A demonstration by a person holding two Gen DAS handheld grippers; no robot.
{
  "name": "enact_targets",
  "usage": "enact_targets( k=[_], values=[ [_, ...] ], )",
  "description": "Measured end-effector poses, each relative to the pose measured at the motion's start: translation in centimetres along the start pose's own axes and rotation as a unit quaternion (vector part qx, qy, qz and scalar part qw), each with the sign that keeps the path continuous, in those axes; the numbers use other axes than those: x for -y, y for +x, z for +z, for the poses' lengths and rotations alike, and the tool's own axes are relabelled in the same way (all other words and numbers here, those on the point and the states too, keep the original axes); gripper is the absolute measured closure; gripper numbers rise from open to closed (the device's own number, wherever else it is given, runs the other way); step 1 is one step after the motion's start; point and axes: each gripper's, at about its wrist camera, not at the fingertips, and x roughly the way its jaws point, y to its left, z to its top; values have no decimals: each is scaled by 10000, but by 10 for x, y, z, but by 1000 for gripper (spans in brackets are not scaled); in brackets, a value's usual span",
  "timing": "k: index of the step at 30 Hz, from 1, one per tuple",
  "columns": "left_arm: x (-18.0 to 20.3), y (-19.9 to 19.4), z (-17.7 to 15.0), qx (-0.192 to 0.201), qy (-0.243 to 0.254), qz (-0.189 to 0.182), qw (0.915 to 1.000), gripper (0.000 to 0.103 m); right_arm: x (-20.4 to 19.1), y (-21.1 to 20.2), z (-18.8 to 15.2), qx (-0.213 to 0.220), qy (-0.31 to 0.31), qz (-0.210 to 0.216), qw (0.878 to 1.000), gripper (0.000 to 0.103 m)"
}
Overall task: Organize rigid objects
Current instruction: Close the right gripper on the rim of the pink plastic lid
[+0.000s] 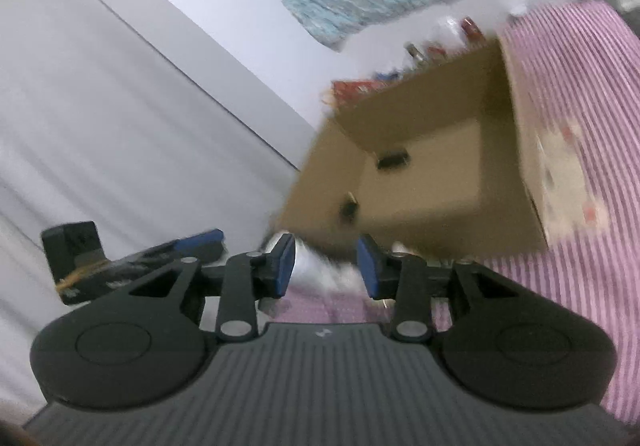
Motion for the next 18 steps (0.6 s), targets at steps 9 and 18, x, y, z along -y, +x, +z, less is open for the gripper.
enact_targets(
  k=[9,18],
  values=[
    [-11,13,-76,-423,-250,-178,9986,0,4,72,-79,-606,357,-228,9973,69],
    [-3,38,-105,-695,343,493,9958,0,-23,118,-96,-956,24,-869,9916,70]
  ],
)
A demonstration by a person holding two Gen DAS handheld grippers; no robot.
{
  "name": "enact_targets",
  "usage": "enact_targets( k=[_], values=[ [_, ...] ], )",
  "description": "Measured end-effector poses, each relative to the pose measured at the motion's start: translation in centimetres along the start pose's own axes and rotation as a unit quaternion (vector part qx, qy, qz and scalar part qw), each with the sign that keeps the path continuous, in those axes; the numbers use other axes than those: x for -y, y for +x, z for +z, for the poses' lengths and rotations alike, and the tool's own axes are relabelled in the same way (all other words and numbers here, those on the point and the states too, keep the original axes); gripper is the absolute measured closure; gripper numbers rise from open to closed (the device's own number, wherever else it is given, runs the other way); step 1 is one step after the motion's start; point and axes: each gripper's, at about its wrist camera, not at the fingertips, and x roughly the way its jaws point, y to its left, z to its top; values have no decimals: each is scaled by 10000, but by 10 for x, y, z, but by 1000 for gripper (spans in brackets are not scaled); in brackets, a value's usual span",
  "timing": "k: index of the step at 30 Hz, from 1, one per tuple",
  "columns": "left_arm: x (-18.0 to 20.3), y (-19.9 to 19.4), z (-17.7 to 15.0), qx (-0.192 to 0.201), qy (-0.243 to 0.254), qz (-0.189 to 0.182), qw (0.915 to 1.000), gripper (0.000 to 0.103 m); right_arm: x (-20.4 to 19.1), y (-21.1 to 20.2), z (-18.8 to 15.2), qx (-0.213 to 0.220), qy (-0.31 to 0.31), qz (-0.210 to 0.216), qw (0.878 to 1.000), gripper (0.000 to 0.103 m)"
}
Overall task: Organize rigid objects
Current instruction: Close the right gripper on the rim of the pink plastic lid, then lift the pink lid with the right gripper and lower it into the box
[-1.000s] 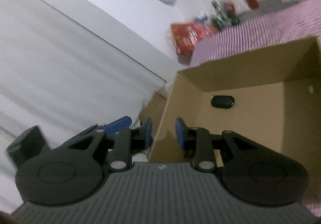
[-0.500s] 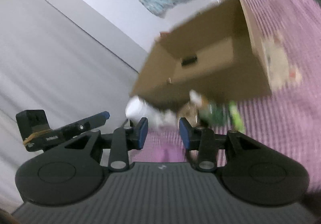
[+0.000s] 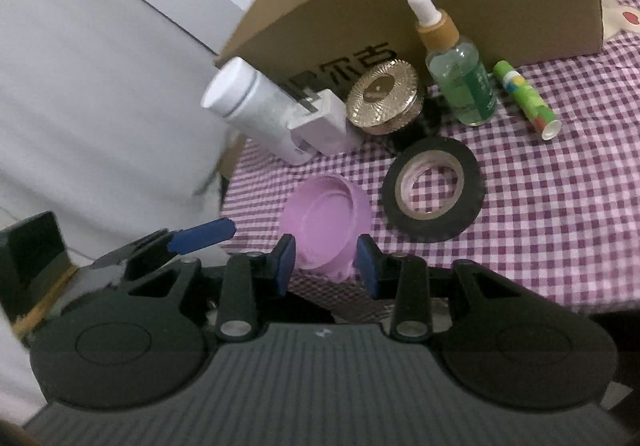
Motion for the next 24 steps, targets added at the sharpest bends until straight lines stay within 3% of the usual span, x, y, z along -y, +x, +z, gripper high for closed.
enact_targets(
  k=[6,14,17,24],
  values=[
    [7,14,-4,-56,329,-53,9994,3,3,12,1,-52,157,-152,9997,70],
    [11,28,-7,-163,455,-56,9988,24,3,24,3,-56,209,-320,9993,72],
    [11,34,-7,-227,444,-39,9987,24,2,31,5,-13,192,-340,9992,73],
    [15,36,-3,-131,415,145,9989,31,3,37,7,62,156,-382,9991,83]
  ],
)
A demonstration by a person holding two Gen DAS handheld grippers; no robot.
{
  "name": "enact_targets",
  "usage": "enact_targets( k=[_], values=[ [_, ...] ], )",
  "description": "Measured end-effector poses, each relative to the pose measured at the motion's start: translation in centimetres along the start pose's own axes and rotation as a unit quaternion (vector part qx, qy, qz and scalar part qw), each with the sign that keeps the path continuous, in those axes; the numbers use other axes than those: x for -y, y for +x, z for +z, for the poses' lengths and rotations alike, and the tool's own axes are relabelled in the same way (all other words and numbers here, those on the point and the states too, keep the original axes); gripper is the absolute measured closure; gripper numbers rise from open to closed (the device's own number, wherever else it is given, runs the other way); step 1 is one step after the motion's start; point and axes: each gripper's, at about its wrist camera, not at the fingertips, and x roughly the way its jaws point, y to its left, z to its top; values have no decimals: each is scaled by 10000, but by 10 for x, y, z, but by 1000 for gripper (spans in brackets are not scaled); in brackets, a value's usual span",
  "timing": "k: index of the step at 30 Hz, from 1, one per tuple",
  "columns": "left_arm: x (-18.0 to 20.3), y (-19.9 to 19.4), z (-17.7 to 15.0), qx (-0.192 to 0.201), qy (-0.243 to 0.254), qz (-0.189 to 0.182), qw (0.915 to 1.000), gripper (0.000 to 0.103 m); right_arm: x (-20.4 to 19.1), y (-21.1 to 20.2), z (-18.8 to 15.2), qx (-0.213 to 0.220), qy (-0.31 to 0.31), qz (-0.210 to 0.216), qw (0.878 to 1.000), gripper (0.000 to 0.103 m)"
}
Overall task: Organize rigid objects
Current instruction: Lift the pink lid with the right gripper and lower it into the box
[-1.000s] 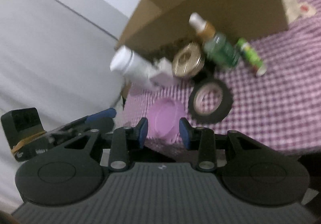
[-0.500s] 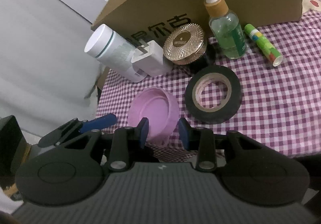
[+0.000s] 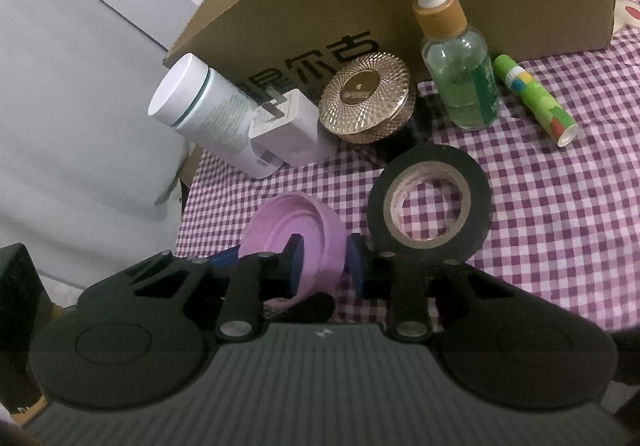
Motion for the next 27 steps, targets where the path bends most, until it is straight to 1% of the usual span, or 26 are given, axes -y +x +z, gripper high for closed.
enact_targets(
  k=[4,8,11,15,18,20,22,24,27],
  values=[
    [0,-5,0,72,-66,7,10000,31,0,-3,-2,27,28,7,10000,86],
    [1,-22,3,238,-33,107,9997,31,-10,-11,-4,117,-83,71,9999,86],
    [4,-42,10,474,55,231,9986,31,-23,-25,-2,280,-274,142,9991,86],
    [4,-71,37,881,173,343,9954,31,-48,-50,12,669,-664,282,9952,86],
    [2,-87,66,1139,275,448,9921,31,-69,-67,34,977,-1018,374,9893,85],
    [-1,-90,91,1202,294,472,9912,31,-80,-75,53,1087,-1206,398,9859,85],
    [-4,-88,114,1209,321,445,9912,31,-89,-79,77,1103,-1340,417,9839,85],
    [-11,-78,139,1114,289,372,9927,31,-93,-79,104,1019,-1380,409,9843,85],
    [-20,-56,173,782,283,329,9960,31,-90,-71,148,706,-1244,329,9892,85]
  ],
)
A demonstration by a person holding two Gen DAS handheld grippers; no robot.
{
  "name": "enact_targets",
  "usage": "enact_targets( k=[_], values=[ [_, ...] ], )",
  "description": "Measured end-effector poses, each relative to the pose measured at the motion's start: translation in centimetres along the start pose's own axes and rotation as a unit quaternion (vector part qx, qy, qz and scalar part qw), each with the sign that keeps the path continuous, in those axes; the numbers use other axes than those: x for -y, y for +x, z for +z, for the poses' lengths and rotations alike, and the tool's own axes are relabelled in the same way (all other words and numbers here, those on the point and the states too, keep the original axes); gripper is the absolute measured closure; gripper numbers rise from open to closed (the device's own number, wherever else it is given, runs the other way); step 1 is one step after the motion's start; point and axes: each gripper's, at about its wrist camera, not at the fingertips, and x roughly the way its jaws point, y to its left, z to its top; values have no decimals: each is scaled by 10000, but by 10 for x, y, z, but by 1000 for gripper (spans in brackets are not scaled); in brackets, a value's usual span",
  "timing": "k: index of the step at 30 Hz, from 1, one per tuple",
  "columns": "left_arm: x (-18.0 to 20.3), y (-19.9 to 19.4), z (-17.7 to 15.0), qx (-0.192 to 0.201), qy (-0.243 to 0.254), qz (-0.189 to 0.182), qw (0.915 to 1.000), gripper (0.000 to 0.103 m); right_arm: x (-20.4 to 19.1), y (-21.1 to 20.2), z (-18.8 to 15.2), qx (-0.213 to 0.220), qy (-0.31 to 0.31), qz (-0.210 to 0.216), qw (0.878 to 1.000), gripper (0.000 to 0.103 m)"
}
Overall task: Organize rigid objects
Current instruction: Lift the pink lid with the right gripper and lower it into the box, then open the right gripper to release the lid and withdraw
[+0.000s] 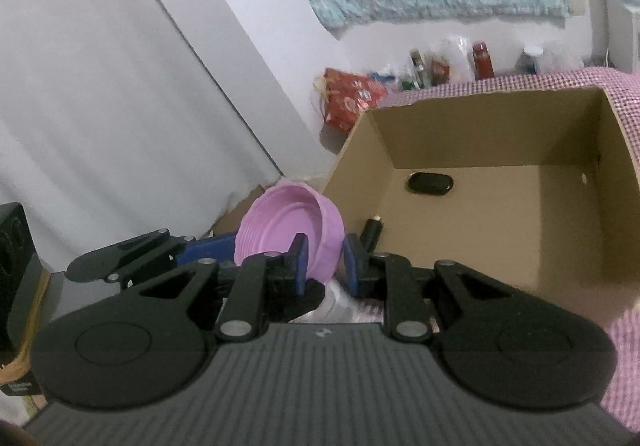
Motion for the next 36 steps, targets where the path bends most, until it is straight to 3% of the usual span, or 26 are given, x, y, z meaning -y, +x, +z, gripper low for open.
enact_targets(
  k=[6,13,19,26,31,36],
  values=[
    [-16,80,30,-1081,-188,-284,9936,31,46,60,49,-983,762,-140,9921,85],
    [-19,142,31,-1899,-15,-204,9816,31,86,117,52,-1792,1270,-330,9750,84],
    [-3,149,28,-2004,472,45,9786,28,96,136,43,-2214,1485,-330,9633,82],
    [4,150,27,-2027,668,165,9768,21,100,147,37,-2345,1598,-299,9584,79],
    [4,141,32,-1930,597,174,9792,21,101,135,40,-2212,1666,-308,9604,76],
    [8,109,40,-1603,525,185,9855,20,95,95,48,-1739,1676,-128,9703,74]
  ],
)
